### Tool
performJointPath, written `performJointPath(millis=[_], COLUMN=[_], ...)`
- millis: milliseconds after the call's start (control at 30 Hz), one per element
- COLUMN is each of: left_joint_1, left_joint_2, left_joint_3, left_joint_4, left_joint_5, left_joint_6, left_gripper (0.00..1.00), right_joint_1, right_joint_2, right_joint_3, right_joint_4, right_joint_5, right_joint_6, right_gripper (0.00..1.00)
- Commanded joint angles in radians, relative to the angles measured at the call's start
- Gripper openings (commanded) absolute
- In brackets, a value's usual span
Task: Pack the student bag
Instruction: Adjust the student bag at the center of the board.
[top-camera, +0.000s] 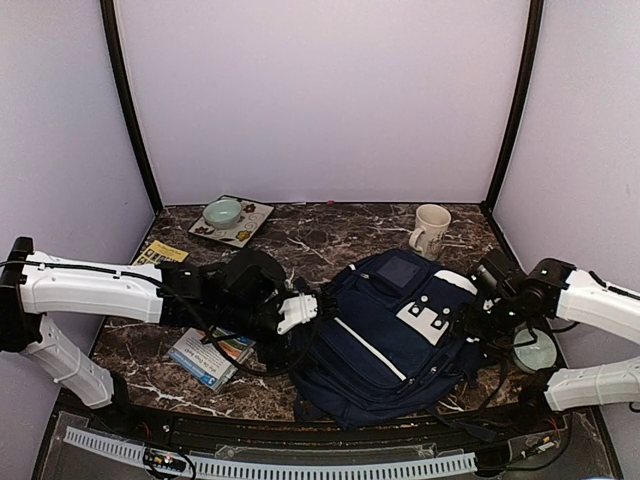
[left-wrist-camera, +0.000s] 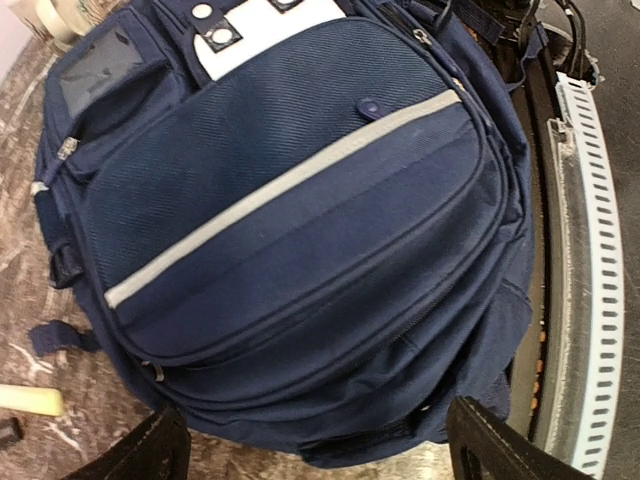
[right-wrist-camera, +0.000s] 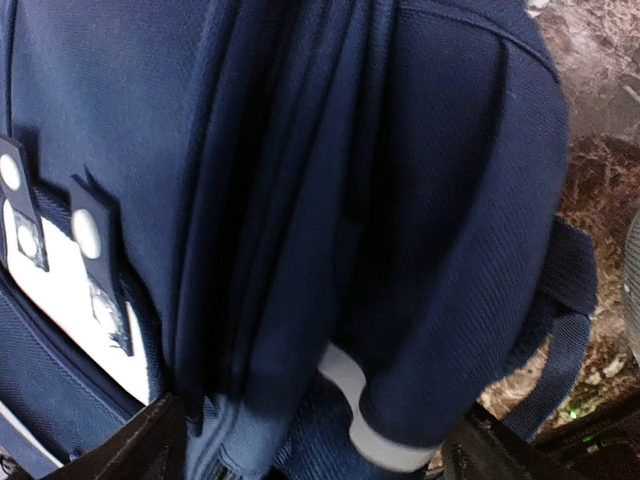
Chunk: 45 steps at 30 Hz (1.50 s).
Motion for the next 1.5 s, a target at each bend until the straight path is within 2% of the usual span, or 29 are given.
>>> performJointPath(millis=[0,100,233,433,733,833,933,1100,1300,1467], left_joint_1=[0.002,0.002,0.002,0.002,0.002,0.0,0.001,-0.003,-0.078,-0.1], left_joint_2=[0.019,0.021,-0.01,-0.071,0.011,0.05,0.083,0.179,0.277,0.309], left_joint_3=[-0.013,-0.025,-0.06,-0.08,0.072,0.117,0.169,0.269,0.312,0.316], left_joint_4=[-0.02,-0.001,0.029,0.032,-0.056,-0.046,-0.039,-0.057,-0.06,-0.04], left_joint_5=[0.073,0.08,0.008,-0.048,-0.1,-0.183,-0.187,-0.044,-0.043,-0.039], left_joint_6=[-0.092,-0.155,-0.222,-0.217,-0.227,-0.194,-0.12,0.01,0.235,0.343], left_gripper=[0.91,0.9,0.89,0.88,0.89,0.88,0.87,0.86,0.83,0.82], right_joint_1=[-0.035,-0.06,-0.069,-0.07,-0.085,-0.084,-0.085,-0.084,-0.084,-0.083], right_joint_2=[0.057,0.126,0.239,0.369,0.504,0.461,0.383,0.226,0.078,-0.038], right_joint_3=[-0.01,0.001,0.043,0.161,0.346,0.334,0.299,0.211,0.112,0.057], right_joint_4=[0.214,0.286,0.341,0.373,0.315,0.272,0.213,0.178,0.155,0.152], right_joint_5=[-0.03,-0.064,-0.103,-0.102,-0.072,-0.043,-0.015,0.012,0.0,-0.025], right_joint_6=[-0.114,-0.172,-0.236,-0.319,-0.465,-0.5,-0.52,-0.49,-0.379,-0.302], right_gripper=[0.85,0.81,0.78,0.78,0.88,0.94,1.0,1.0,1.0,1.0])
